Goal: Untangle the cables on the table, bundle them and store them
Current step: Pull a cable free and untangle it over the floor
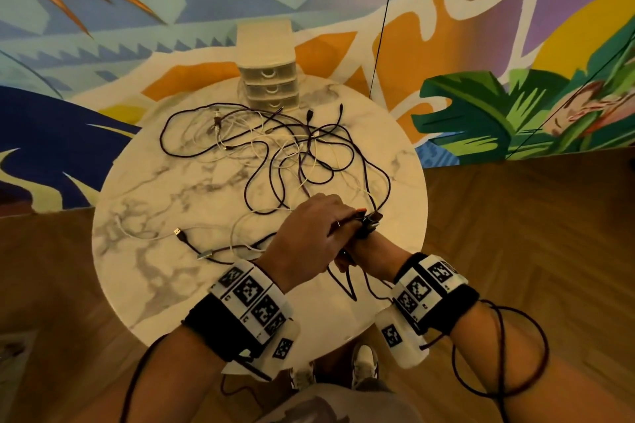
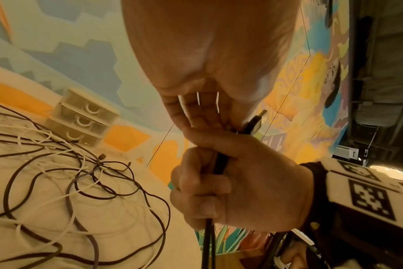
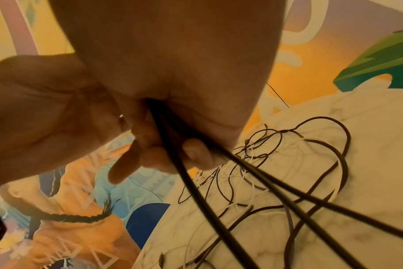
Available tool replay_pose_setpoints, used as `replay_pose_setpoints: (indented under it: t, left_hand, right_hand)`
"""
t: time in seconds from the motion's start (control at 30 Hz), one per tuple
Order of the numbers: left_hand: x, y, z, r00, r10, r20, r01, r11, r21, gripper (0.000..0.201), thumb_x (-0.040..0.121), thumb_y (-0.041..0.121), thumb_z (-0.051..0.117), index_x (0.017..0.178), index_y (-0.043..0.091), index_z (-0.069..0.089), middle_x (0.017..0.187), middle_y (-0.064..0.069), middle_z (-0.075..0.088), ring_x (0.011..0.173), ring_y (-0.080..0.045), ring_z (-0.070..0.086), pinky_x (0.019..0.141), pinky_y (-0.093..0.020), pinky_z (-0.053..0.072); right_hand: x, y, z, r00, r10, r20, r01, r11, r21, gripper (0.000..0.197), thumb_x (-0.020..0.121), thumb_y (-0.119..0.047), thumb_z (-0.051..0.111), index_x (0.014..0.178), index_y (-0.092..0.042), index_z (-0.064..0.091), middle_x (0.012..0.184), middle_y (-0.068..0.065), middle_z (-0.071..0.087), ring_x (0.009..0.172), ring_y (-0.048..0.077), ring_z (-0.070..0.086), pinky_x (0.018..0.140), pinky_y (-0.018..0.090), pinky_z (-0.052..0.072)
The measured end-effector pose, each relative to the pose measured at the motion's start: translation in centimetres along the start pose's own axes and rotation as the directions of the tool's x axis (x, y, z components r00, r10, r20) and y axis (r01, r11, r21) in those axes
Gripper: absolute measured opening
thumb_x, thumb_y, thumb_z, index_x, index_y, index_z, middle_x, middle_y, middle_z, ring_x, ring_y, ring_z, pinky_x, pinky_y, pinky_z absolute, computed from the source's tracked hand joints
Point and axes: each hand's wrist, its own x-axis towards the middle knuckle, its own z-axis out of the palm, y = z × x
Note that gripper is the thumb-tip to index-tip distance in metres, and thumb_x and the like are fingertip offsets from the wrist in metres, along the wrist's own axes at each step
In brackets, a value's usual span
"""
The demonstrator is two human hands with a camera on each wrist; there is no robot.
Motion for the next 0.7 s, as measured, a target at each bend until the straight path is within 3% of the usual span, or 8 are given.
replay_pose_setpoints:
  t: [0.1, 0.2, 0.3, 0.4, 0.5, 0.53, 0.6, 0.7]
  left_hand:
    - [0.0, 0.2, 0.1, 1.0, 0.007, -0.002, -0.007, 1.0, -0.008, 0.021, 0.096, 0.029, 0.049, 0.105, 0.019, 0.065, 0.086, 0.008, 0.054, 0.084, -0.007, 0.044, 0.074, -0.018, 0.031]
    - [-0.3, -0.2, 0.5, 0.997, -0.023, -0.078, 0.018, 0.997, -0.071, 0.03, 0.094, 0.04, 0.047, 0.115, 0.023, 0.06, 0.095, 0.012, 0.053, 0.092, -0.005, 0.044, 0.081, -0.015, 0.034]
    - [-0.6, -2.1, 1.6, 0.969, -0.226, -0.1, 0.207, 0.964, -0.166, 0.046, 0.089, 0.056, 0.044, 0.124, 0.026, 0.052, 0.107, 0.01, 0.053, 0.099, -0.009, 0.05, 0.086, -0.027, 0.043]
    - [-1.7, -3.6, 4.4, 0.907, -0.308, 0.288, 0.344, 0.935, -0.082, 0.052, 0.087, 0.047, 0.058, 0.133, 0.028, 0.042, 0.132, 0.006, 0.047, 0.109, -0.01, 0.049, 0.094, -0.029, 0.042]
    - [-3.2, -4.7, 9.0, 0.764, -0.267, 0.587, 0.258, 0.961, 0.101, 0.054, 0.09, 0.041, 0.057, 0.138, 0.023, 0.038, 0.143, 0.004, 0.038, 0.128, -0.016, 0.04, 0.106, -0.031, 0.034]
    - [-3.6, -5.3, 10.3, 0.755, -0.275, 0.595, 0.23, 0.961, 0.152, 0.047, 0.092, 0.039, 0.054, 0.134, 0.021, 0.043, 0.139, 0.002, 0.042, 0.126, -0.018, 0.043, 0.104, -0.03, 0.035]
    - [-4.4, -7.2, 11.6, 0.797, -0.344, 0.497, 0.277, 0.939, 0.206, 0.031, 0.096, 0.033, 0.046, 0.121, 0.015, 0.051, 0.126, -0.004, 0.053, 0.115, -0.022, 0.052, 0.094, -0.029, 0.04]
    - [-4.9, -10.2, 10.1, 0.835, -0.467, 0.29, 0.441, 0.884, 0.153, 0.036, 0.098, 0.034, 0.042, 0.124, 0.011, 0.053, 0.127, -0.007, 0.056, 0.118, -0.026, 0.052, 0.096, -0.029, 0.038]
  right_hand:
    - [-0.2, -0.1, 0.0, 1.0, -0.007, -0.003, 0.007, 1.0, 0.028, 0.041, 0.101, -0.008, 0.034, 0.065, -0.017, 0.05, 0.049, -0.006, 0.054, 0.04, -0.001, 0.047, 0.048, 0.01, 0.038]
    - [-0.3, 0.1, -0.2, 0.997, -0.026, -0.069, 0.041, 0.976, 0.213, 0.038, 0.103, -0.016, 0.031, 0.074, -0.014, 0.055, 0.051, 0.001, 0.058, 0.04, 0.007, 0.05, 0.045, 0.016, 0.039]
    - [-0.4, 0.1, -1.3, 0.962, -0.01, -0.272, 0.083, 0.963, 0.257, 0.058, 0.102, -0.033, 0.031, 0.054, -0.011, 0.054, 0.048, 0.007, 0.056, 0.041, 0.012, 0.048, 0.053, 0.022, 0.04]
    - [-0.3, 0.3, -2.6, 0.918, -0.034, -0.396, 0.168, 0.936, 0.31, 0.07, 0.102, -0.04, 0.029, 0.04, -0.014, 0.049, 0.045, 0.013, 0.052, 0.045, 0.019, 0.046, 0.057, 0.026, 0.04]
    - [-0.2, 0.2, -3.4, 0.904, -0.021, -0.426, 0.199, 0.904, 0.379, 0.07, 0.101, -0.042, 0.03, 0.04, -0.013, 0.047, 0.042, 0.013, 0.049, 0.043, 0.023, 0.047, 0.056, 0.029, 0.039]
    - [-0.3, 0.2, -3.6, 0.9, -0.02, -0.434, 0.209, 0.896, 0.392, 0.069, 0.101, -0.042, 0.03, 0.041, -0.011, 0.046, 0.04, 0.011, 0.046, 0.041, 0.024, 0.047, 0.054, 0.029, 0.04]
    - [-0.6, 0.3, -4.3, 0.874, -0.014, -0.485, 0.238, 0.884, 0.403, 0.068, 0.102, -0.039, 0.032, 0.043, -0.008, 0.045, 0.037, 0.006, 0.04, 0.038, 0.024, 0.043, 0.049, 0.027, 0.041]
    - [-1.1, 1.6, -6.1, 0.781, 0.056, -0.622, 0.282, 0.857, 0.432, 0.059, 0.103, -0.033, 0.034, 0.048, -0.009, 0.04, 0.038, -0.002, 0.038, 0.036, 0.016, 0.036, 0.049, 0.031, 0.036]
